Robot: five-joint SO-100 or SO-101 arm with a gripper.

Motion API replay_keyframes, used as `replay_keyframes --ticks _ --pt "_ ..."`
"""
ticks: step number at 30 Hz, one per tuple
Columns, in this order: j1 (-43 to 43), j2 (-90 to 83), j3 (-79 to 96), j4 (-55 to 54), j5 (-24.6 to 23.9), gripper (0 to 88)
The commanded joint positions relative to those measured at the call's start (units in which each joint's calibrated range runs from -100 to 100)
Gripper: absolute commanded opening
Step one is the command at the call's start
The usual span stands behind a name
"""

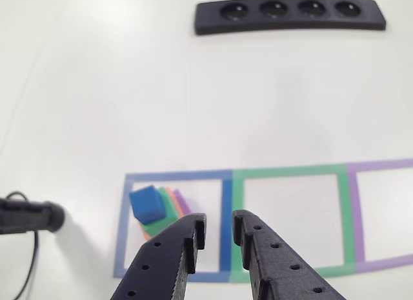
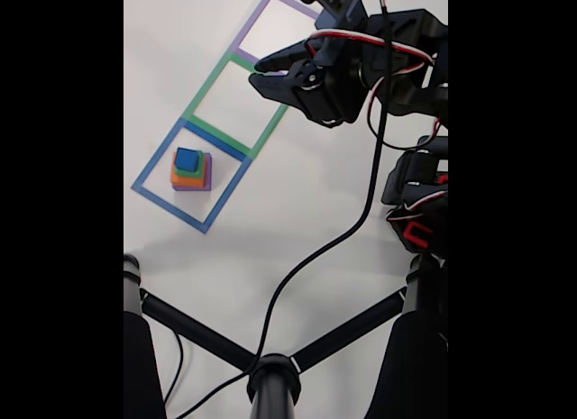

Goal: Tower of hanoi

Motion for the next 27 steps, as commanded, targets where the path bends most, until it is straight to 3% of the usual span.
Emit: replay_keyframes --ticks 1,4,7,8,9,11,16,20,24,27 --pt "2.1 -6.9 5.0 -1.7 -6.3 0.0" --pt "2.8 -11.6 10.7 -2.5 -14.7 0.0" --pt "2.8 -16.0 15.1 -3.3 -29.8 0.0" --pt "2.8 -17.5 17.0 -4.7 -43.4 0.0" --pt "2.7 -18.7 18.0 -5.2 -49.7 0.0" --pt "3.3 -21.1 20.4 -5.3 -68.8 0.0" --pt "5.9 -28.0 26.8 -2.9 -101.0 0.0" --pt "7.8 -31.1 29.8 1.6 -122.1 0.0" --pt "9.8 -35.5 34.4 4.7 -139.9 0.0" --pt "12.1 -38.2 37.8 7.5 -150.0 0.0"
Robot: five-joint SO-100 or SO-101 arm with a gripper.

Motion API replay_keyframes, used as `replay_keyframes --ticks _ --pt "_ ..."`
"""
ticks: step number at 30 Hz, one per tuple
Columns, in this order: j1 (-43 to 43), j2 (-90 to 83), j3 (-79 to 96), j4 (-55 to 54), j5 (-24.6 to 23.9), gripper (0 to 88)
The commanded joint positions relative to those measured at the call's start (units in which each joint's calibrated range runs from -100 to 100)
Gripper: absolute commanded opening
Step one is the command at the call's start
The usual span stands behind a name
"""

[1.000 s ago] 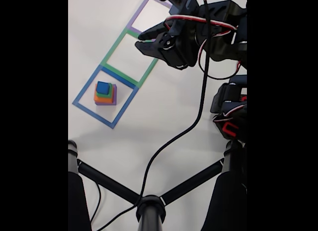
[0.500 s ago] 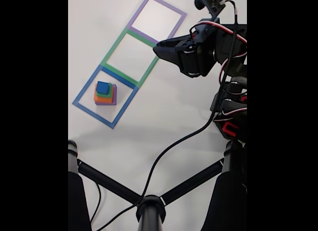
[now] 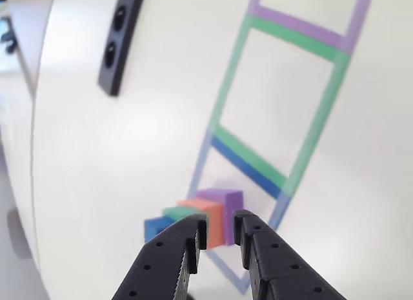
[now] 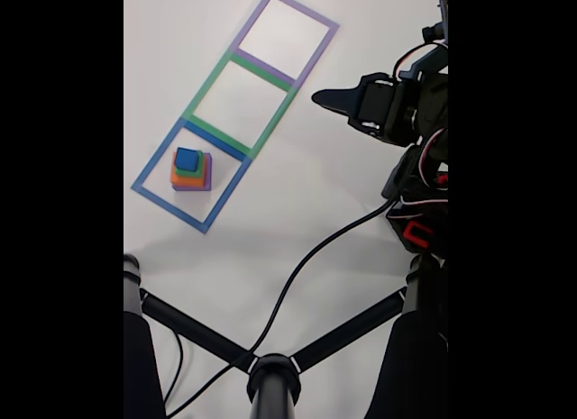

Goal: Tower of hanoi

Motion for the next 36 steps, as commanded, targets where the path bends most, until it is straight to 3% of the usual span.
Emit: replay_keyframes --ticks 1,5,13,28,36 --pt "2.9 -3.4 3.2 3.2 -14.5 0.0" --pt "3.6 -5.7 8.1 2.8 -25.1 0.0" --pt "4.8 -8.6 17.0 1.1 -32.1 0.0" --pt "8.0 -8.6 31.8 -10.2 -32.1 0.0" --pt "9.4 -8.6 38.2 -14.6 -29.4 0.0"
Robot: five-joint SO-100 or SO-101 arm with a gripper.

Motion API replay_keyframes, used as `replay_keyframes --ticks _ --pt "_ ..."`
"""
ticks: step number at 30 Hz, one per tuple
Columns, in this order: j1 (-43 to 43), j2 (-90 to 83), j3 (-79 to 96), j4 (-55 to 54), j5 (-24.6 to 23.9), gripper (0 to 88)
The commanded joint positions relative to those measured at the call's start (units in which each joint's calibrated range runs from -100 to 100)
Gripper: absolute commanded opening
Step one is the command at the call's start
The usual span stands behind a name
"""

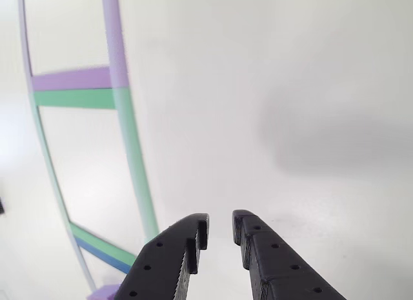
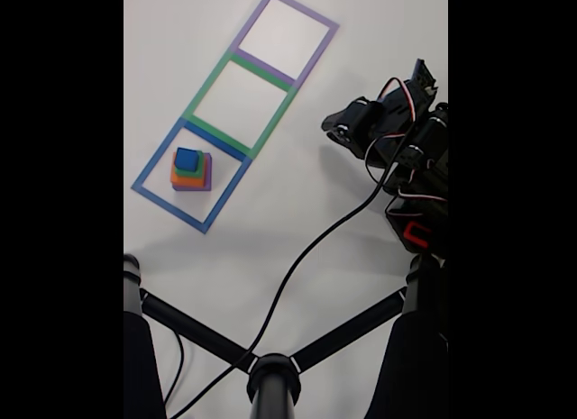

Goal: Tower of hanoi

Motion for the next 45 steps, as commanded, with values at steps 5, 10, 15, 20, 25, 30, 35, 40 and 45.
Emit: replay_keyframes --ticks 5,10,15,20,25,30,35,40,45 --pt "0.8 -0.9 2.9 -3.4 2.5 0.0" --pt "0.8 -0.9 3.0 -3.6 3.1 0.0" --pt "1.0 -0.9 3.0 -3.7 2.0 0.0" --pt "1.0 -0.9 3.0 -3.7 2.5 0.0" --pt "0.6 -0.9 3.0 -3.7 3.2 0.0" --pt "-1.0 -0.9 3.0 -3.7 7.3 0.0" --pt "-0.9 -0.9 3.1 -3.7 2.3 0.0" --pt "-0.6 -0.9 3.2 -4.1 -1.0 0.0" --pt "-0.6 -0.9 3.3 -4.2 -1.0 0.0"
